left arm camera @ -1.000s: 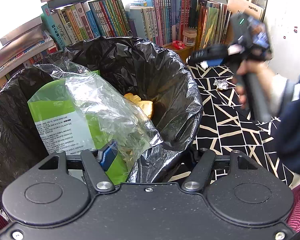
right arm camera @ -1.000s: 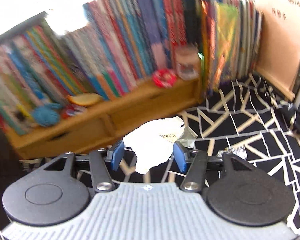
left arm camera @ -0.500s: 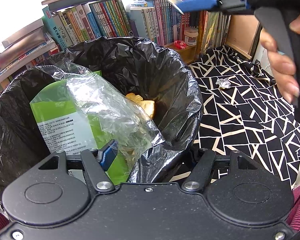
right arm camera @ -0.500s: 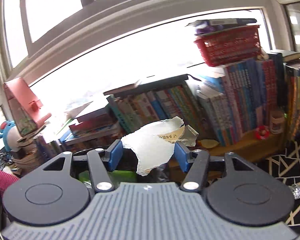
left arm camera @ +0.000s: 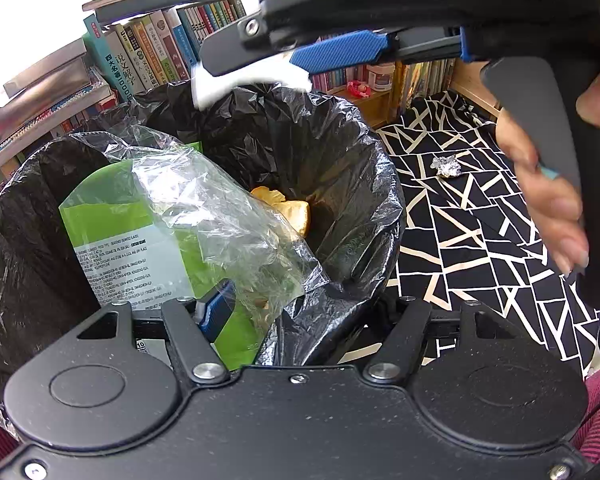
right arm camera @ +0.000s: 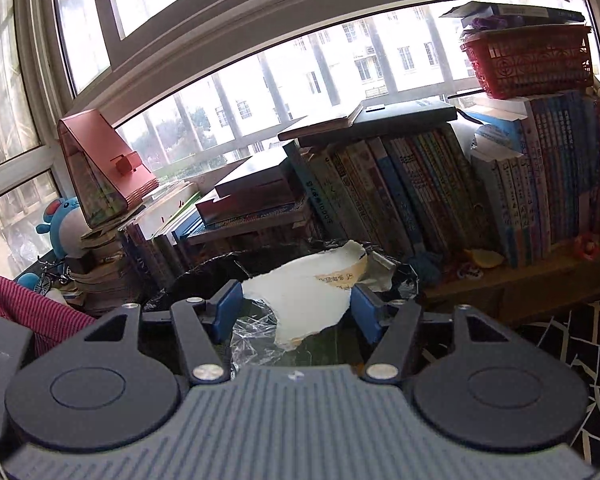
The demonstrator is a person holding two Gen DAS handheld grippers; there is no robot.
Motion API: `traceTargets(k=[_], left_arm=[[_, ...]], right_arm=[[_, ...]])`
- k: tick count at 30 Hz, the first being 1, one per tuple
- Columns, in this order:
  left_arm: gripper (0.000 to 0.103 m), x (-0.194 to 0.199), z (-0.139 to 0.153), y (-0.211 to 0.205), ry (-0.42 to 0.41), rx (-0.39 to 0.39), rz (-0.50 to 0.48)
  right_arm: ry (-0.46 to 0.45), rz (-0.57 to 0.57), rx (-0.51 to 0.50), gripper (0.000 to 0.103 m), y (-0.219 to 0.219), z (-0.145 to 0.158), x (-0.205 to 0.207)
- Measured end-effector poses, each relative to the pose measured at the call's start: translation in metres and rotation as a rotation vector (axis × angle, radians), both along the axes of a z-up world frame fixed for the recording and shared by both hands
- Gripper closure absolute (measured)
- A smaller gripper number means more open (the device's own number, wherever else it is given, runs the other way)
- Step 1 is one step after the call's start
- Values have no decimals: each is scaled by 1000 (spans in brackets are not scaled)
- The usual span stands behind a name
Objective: Collect trash
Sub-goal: 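Carry the tissue over the trash bag and open the right tool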
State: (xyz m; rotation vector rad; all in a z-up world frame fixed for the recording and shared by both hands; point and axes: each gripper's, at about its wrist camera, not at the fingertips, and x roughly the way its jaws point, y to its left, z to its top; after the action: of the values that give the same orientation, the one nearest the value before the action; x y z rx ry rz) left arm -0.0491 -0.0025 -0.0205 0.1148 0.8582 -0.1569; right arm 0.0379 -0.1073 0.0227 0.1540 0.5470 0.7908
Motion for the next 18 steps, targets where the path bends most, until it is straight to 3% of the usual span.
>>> traceTargets(k=[4,18], left_arm=[[38,0,0,0,0,0,-1],[38,0,0,0,0,0,-1]], right_arm=[[4,13,-8,25,3,-2,-2],[9,-12,-5,19,-2,-4,1]])
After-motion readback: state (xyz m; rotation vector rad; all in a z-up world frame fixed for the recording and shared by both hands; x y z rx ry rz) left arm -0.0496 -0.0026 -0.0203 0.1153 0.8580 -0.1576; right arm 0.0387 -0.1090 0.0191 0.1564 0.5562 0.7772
